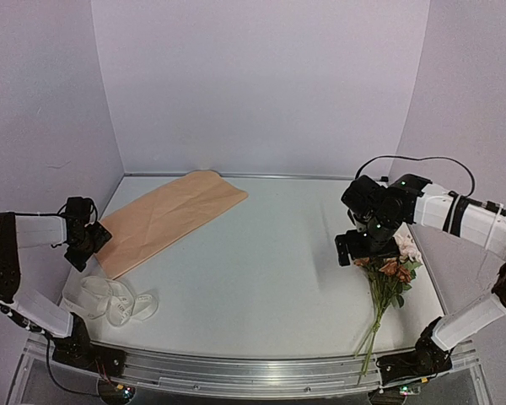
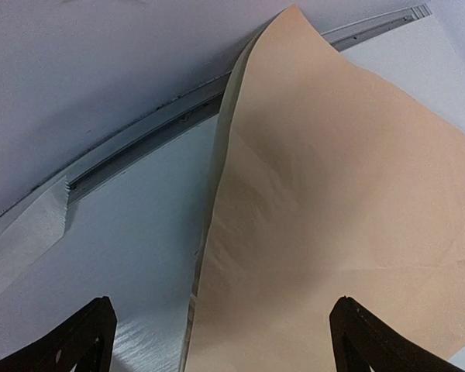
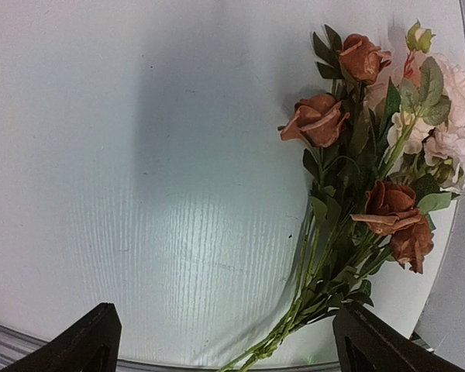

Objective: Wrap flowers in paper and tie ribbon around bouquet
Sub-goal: Move the folded wrapping paper to the center of the board.

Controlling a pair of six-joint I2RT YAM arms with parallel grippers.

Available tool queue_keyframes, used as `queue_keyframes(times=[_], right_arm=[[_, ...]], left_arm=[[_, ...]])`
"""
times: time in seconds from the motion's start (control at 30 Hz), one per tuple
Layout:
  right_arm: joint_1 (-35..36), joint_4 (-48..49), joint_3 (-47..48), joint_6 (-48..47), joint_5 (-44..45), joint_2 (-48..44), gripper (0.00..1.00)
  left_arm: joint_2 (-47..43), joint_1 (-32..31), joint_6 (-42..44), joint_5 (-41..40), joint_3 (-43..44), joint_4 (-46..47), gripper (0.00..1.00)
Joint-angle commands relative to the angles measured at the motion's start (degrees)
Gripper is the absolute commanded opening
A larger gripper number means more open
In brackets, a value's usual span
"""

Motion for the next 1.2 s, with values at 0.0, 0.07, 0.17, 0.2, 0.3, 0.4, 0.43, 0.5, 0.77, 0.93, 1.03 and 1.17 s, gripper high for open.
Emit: queue_keyframes(times=[0.0,0.07,0.17,0.2,0.3,0.4,0.43,0.5,0.77,0.93,1.03,1.17], right_arm=[[0.0,1.1,-0.3,-0.2,-1.5,0.3,0.98],[0.0,1.2,-0.4,-0.4,-1.5,0.3,0.98],[0.0,1.3,-0.7,-0.6,-1.5,0.3,0.98],[0.0,1.3,-0.8,-0.6,-1.4,0.2,0.98],[-0.1,1.3,-1.3,-0.7,-1.0,0.0,0.98],[-0.2,1.3,-1.7,-0.6,-0.9,-0.3,0.98],[-0.2,1.3,-1.8,-0.6,-0.9,-0.4,0.98],[-0.2,1.3,-2.0,-0.4,-0.8,-0.5,0.98],[-0.4,1.4,-2.3,0.2,-0.5,-0.5,0.98],[-0.4,1.5,-2.2,0.3,-0.4,-0.5,0.98],[-0.4,1.5,-2.2,0.6,-0.7,-0.3,0.98],[-0.4,1.6,-2.1,1.2,-1.8,0.2,0.98]], left_arm=[[3.4,0.8,-0.8,3.0,-0.7,10.7,0.96],[4.9,0.9,-0.6,3.9,-0.8,12.7,0.91],[6.9,1.0,-0.8,4.1,-0.1,13.8,0.83],[7.6,1.0,-0.8,4.0,0.3,13.8,0.8],[8.8,1.0,-1.0,3.3,1.0,13.8,0.72],[10.4,1.0,-1.3,3.0,2.1,12.9,0.59],[10.8,1.0,-1.3,3.2,2.2,12.9,0.54],[11.5,1.0,-1.2,3.6,2.4,12.9,0.41],[9.5,-0.7,0.6,9.0,3.3,13.0,0.01],[5.7,-8.9,0.0,7.5,4.6,9.5,0.0],[3.8,-14.9,-1.4,6.6,4.9,7.9,0.0],[1.4,-23.7,-5.2,4.8,4.5,6.1,0.0]])
